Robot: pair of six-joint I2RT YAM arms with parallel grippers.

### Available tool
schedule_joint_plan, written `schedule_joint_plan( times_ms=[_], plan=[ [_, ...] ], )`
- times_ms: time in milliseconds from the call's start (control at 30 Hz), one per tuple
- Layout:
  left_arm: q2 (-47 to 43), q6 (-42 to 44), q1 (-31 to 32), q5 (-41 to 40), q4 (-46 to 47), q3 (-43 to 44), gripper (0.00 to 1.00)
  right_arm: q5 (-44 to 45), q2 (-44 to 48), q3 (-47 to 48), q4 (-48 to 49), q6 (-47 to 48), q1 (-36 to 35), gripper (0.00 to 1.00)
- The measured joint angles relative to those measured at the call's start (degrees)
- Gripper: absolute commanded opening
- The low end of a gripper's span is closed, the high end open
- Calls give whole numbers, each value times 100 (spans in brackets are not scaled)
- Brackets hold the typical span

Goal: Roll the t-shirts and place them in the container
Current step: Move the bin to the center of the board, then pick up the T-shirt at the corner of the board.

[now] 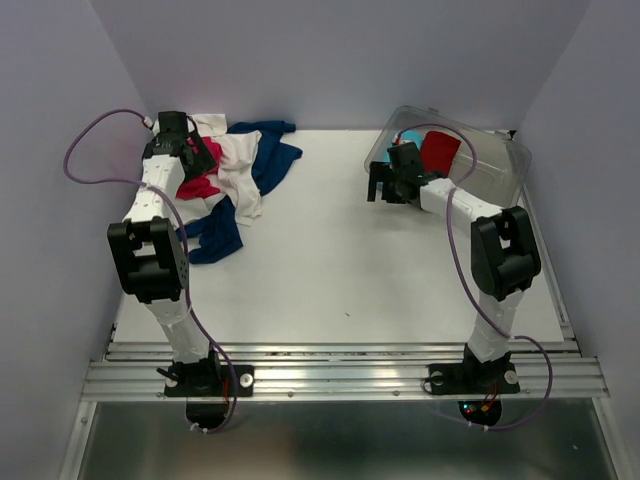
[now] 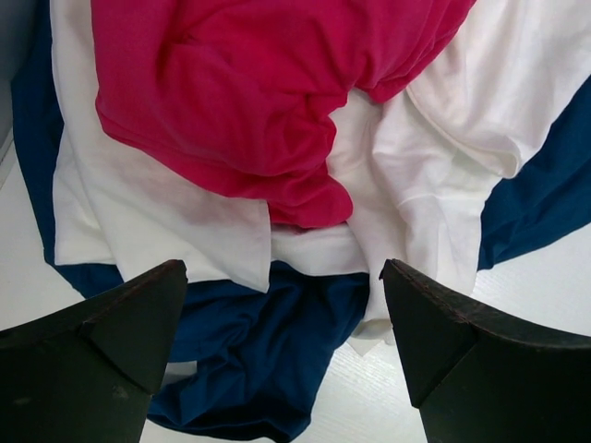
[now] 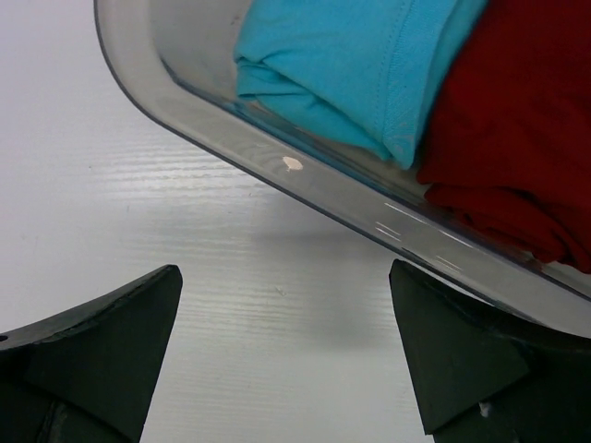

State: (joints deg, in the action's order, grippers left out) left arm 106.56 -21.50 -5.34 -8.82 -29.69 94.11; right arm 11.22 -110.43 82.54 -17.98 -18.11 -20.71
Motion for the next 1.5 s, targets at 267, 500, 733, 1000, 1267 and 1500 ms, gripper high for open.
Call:
schedule_joint_plan(
  times_ms=[267,500,733,1000,1267,1500],
  plan=[
    [693,0,-116,-151,-109,1008,90,-595,254,-256,22,9,0,100],
    [2013,20,-166,-605,-313,2465,93,-855,671,-319,4,-28,0,100],
    [2649,-17,-160,-839,-498,2680,22,-935,776,-345,4,-50,0,100],
    [2599,63,-162,-780,-634,2743,0,-935,949,-562,-59,-103,0,100],
    [1143,291,66,-496,-697,2496,0,-896,1460,-721,-85,-166,0,100],
    [-1207,557,1104,-107,-636,2354,0,-671,2083,-999,-103,-269,0,100]
  ],
)
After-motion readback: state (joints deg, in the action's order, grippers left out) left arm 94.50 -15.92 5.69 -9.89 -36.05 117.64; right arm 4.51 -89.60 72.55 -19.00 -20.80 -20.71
